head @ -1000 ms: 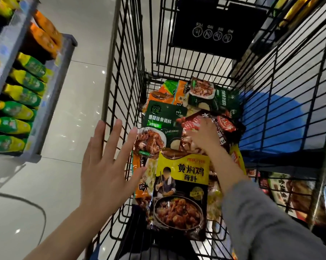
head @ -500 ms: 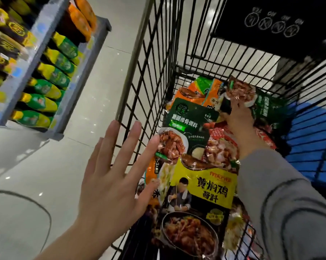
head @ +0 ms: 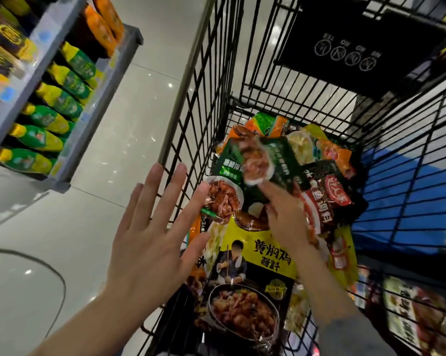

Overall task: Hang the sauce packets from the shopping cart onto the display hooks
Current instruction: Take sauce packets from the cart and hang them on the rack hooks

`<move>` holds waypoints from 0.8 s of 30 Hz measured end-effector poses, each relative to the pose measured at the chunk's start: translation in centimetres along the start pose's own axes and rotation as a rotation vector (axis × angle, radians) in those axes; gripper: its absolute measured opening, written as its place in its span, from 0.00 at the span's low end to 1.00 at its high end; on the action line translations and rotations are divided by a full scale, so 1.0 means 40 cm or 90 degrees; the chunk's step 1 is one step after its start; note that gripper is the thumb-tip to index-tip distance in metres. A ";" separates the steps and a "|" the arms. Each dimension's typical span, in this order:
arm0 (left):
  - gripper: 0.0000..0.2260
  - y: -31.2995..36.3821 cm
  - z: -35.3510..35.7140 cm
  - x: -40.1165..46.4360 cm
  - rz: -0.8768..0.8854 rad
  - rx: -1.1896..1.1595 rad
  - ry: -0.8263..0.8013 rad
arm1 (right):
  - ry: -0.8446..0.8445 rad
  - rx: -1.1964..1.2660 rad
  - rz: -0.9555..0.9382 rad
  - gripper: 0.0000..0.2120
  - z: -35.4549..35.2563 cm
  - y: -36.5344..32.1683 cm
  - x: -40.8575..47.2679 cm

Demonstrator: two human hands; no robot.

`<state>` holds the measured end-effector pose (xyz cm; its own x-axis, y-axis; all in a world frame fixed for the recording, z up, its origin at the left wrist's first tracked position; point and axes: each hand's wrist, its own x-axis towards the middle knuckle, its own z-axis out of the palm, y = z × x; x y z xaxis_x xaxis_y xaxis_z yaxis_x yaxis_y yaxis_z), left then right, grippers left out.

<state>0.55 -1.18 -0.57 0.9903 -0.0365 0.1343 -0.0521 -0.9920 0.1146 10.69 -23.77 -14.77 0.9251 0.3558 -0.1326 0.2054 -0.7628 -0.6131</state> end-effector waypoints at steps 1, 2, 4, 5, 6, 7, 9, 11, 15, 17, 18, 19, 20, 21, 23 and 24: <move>0.29 0.000 -0.001 0.002 0.001 -0.004 0.000 | -0.113 -0.072 -0.046 0.24 0.025 -0.008 -0.034; 0.28 -0.002 -0.001 0.003 0.002 -0.007 -0.003 | -0.231 -0.130 -0.058 0.22 0.040 -0.017 -0.063; 0.27 -0.006 0.001 0.003 -0.004 -0.013 -0.006 | -0.402 -0.204 -0.010 0.20 0.056 -0.002 -0.095; 0.27 -0.005 0.002 0.000 -0.011 -0.018 -0.007 | -0.424 -0.188 0.015 0.19 0.058 0.016 -0.097; 0.28 -0.004 0.001 -0.004 -0.015 -0.025 -0.005 | -0.369 -0.138 0.023 0.18 0.056 0.025 -0.092; 0.27 -0.004 0.000 -0.004 -0.015 -0.037 -0.002 | -0.282 -0.072 0.054 0.16 0.049 0.030 -0.076; 0.27 -0.005 -0.001 0.001 -0.016 -0.053 -0.002 | -0.126 0.013 0.141 0.12 0.028 0.037 -0.007; 0.27 -0.007 0.001 0.002 -0.023 -0.051 -0.011 | -0.077 0.073 0.260 0.17 0.022 0.053 0.092; 0.27 -0.006 0.003 -0.001 -0.026 -0.048 -0.009 | -0.046 0.167 0.447 0.37 0.053 0.051 0.261; 0.27 -0.006 0.003 0.000 -0.029 -0.048 -0.007 | 0.016 0.178 0.483 0.36 0.077 0.043 0.289; 0.27 -0.006 0.003 0.001 -0.032 -0.047 -0.006 | 0.050 0.192 0.478 0.34 0.088 0.034 0.295; 0.27 -0.006 0.003 0.001 -0.034 -0.046 -0.007 | 0.078 0.202 0.456 0.32 0.102 0.022 0.294; 0.27 -0.006 0.002 0.000 -0.036 -0.044 -0.008 | 0.101 0.210 0.430 0.31 0.119 0.010 0.287; 0.27 -0.005 0.003 -0.001 -0.038 -0.042 -0.009 | 0.125 0.222 0.415 0.30 0.135 0.000 0.278; 0.27 -0.005 0.003 -0.002 -0.037 -0.036 -0.013 | 0.175 0.254 0.432 0.29 0.154 -0.016 0.262; 0.27 -0.005 0.004 -0.003 -0.036 -0.034 -0.014 | 0.187 0.253 0.435 0.27 0.158 -0.021 0.258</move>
<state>0.48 -0.99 -0.75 0.9944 0.0165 0.1044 -0.0018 -0.9848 0.1734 18.05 -16.05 -20.52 0.8618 -0.3120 -0.4001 -0.5068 -0.4923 -0.7077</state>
